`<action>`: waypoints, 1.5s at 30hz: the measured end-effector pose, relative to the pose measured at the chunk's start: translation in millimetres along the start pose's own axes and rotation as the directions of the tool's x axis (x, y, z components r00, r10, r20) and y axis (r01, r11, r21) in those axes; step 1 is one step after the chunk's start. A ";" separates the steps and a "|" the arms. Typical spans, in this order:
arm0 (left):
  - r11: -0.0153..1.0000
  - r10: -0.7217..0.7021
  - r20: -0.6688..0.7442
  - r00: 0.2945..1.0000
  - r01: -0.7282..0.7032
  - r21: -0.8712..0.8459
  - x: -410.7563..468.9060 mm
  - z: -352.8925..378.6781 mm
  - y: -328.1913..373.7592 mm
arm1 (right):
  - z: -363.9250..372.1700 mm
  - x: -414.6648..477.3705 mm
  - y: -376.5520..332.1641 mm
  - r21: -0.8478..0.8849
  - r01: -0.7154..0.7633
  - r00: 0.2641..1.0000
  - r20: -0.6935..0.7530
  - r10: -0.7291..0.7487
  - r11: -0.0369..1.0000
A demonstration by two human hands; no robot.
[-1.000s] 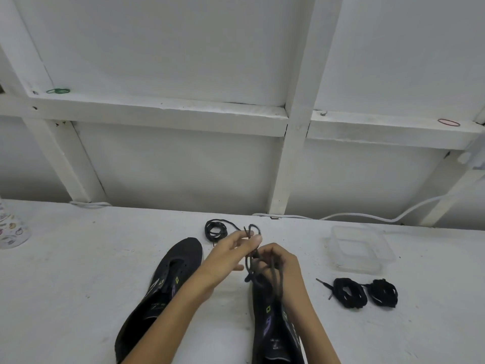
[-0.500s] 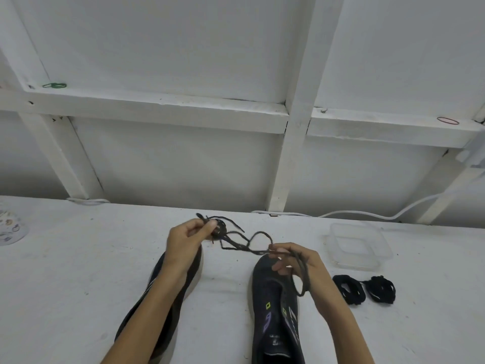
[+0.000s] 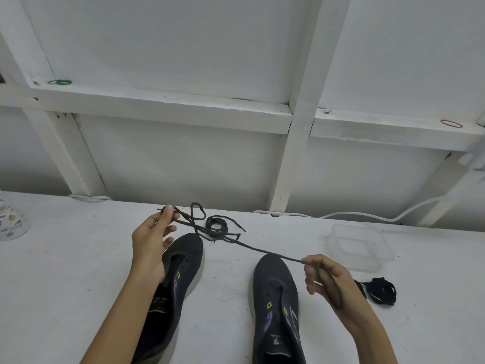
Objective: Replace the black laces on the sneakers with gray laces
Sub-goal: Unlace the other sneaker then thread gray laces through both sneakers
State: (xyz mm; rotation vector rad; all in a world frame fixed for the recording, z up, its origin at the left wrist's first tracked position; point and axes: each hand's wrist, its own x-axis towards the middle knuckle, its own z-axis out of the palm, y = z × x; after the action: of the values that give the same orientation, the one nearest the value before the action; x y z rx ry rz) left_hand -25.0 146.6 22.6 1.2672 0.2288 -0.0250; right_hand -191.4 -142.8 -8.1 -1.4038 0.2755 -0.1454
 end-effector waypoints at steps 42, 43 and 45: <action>0.685 0.696 -0.033 0.717 -0.649 0.333 18.6 -10.3 36.8 | -30.6 7.4 -37.5 -0.064 0.490 0.533 -0.767 -0.357 0.869; 0.642 0.722 -0.005 0.692 -0.666 0.380 15.9 -6.8 35.8 | -30.7 8.5 -36.7 -0.064 0.498 0.522 -0.774 -0.358 0.865; 0.606 0.743 0.003 0.670 -0.674 0.422 16.3 -5.5 35.7 | -36.6 10.0 -37.5 -0.053 0.514 0.477 -0.812 -0.337 0.856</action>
State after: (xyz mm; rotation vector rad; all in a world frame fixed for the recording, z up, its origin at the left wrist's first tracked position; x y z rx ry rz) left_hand -4.8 164.4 51.6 1.6945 -0.1687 0.7844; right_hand -189.6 -186.4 22.6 -1.0885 0.6335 -1.2440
